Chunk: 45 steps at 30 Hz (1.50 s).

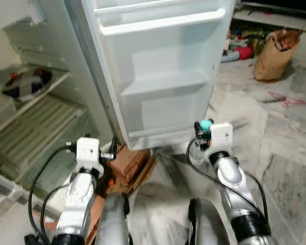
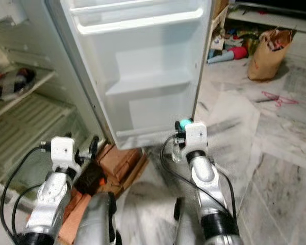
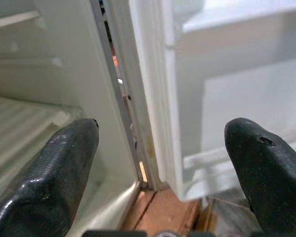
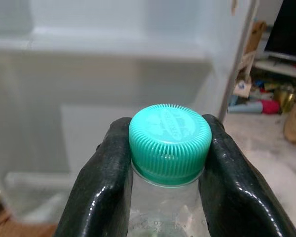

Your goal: Restocking fridge

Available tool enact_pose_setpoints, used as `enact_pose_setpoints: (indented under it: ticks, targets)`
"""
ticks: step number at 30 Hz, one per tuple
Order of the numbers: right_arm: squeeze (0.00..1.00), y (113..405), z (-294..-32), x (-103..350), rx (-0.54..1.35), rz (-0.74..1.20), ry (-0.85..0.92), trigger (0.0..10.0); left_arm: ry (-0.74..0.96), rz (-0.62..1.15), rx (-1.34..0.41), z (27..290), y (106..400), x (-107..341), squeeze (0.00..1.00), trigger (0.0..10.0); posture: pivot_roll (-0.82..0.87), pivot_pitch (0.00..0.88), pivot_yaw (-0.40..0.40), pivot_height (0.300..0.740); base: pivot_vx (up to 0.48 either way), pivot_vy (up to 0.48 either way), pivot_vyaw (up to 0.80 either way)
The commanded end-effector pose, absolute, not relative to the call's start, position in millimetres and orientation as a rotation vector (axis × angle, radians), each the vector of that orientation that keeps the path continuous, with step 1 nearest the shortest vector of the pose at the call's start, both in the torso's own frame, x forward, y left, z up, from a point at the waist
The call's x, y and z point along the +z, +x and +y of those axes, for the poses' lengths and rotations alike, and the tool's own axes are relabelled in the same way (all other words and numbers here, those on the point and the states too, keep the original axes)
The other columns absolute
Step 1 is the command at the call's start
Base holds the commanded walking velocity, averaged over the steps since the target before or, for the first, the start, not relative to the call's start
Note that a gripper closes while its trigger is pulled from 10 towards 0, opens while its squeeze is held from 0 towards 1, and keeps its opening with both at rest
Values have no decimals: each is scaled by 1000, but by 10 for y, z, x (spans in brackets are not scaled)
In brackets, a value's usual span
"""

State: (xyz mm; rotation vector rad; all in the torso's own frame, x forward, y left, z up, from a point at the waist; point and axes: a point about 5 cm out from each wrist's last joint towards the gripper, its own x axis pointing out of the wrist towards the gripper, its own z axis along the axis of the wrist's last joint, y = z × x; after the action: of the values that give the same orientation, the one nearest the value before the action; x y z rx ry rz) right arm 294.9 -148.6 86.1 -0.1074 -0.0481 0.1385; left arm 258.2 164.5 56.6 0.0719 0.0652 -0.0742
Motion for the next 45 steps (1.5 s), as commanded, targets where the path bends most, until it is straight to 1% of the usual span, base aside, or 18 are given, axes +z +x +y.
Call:
enact_pose_setpoints:
  ticks: [1, 11, 14, 21, 22, 25, 27, 30, 31, 32, 33, 35, 37, 40, 41, 42, 45]
  targets:
    - [0, 3000, -1441, 976, 153, -110, -108, 10000, 72, 42, -70, 1645, 2617, 620, 0, 10000, -15, 0, 50, 590, 461, 0, 0]
    - [0, 3006, -1417, 999, 170, -125, -120, 10000, 71, 41, -73, 1641, 2618, 621, 0, 10000, -15, 0, 47, 590, 444, 0, 0]
    - [0, 2989, -1347, 982, 210, -120, -108, 10000, 68, 53, -60, 1642, 2611, 603, 0, 10000, -14, 0, 43, 590, 0, 0, 0]
    - [0, 2975, -1274, 967, 262, -109, -94, 10000, 70, 55, -50, 1651, 2610, 606, 0, 10000, -13, 1, 44, 590, 0, 0, 0]
    - [0, 2944, -1201, 908, 321, -76, -74, 10000, 73, 55, -48, 1657, 2603, 605, 0, 10000, -13, 1, 44, 590, 0, 0, 0]
    - [0, 2909, -1129, 852, 380, -47, -62, 10000, 76, 55, -46, 1664, 2594, 609, 0, 10000, -8, 6, 45, 590, 0, 0, 0]
    - [0, 2859, -1002, 810, 459, -29, -53, 10000, 85, 56, -38, 1695, 2569, 626, 0, 10000, 5, 24, 47, 590, 0, 0, 0]
    - [0, 2849, -936, 811, 502, -32, -71, 10000, 88, 53, -33, 1714, 2545, 651, 0, 10000, 14, 36, 47, 590, 0, 0, 0]
    - [0, 2856, -912, 814, 512, -37, -81, 10000, 93, 56, -27, 1732, 2519, 666, 0, 10000, 25, 54, 47, 590, 0, 0, 0]
    - [0, 2858, -906, 815, 515, -38, -83, 10000, 94, 57, -26, 1737, 2513, 669, 0, 10000, 25, 54, 47, 590, 0, 0, 0]
    - [0, 2903, -925, 826, 488, -57, -113, 10000, 100, 62, -17, 1773, 2466, 677, 0, 10000, 47, 85, 46, 585, 0, 0, 0]
    - [0, 2917, -931, 830, 483, -63, -114, 10000, 103, 65, -14, 1787, 2448, 677, 0, 10000, 47, 85, 46, 580, 0, 0, 0]
    - [0, 2966, -951, 864, 467, -85, -148, 10000, 108, 67, -3, 1831, 2395, 701, 0, 10000, 73, 123, 40, 570, 0, 0, 0]
    - [0, 3023, -970, 914, 453, -114, -176, 10000, 114, 68, 15, 1884, 2340, 727, 0, 10000, 87, 142, 36, 560, 0, 0, 0]
    - [0, 3042, -973, 938, 455, -125, -177, 10000, 116, 68, 24, 1907, 2318, 741, 0, 10000, 91, 148, 35, 555, 0, 0, 0]
    - [0, 3105, -955, 1036, 464, -168, -182, 10000, 124, 72, 47, 1969, 2265, 773, 0, 10000, 117, 176, 26, 550, 0, 0, 0]
    - [0, 3159, -927, 1131, 471, -208, -195, 10000, 133, 73, 63, 2019, 2226, 803, 0, 10000, 129, 192, 26, 550, 0, 0, 0]
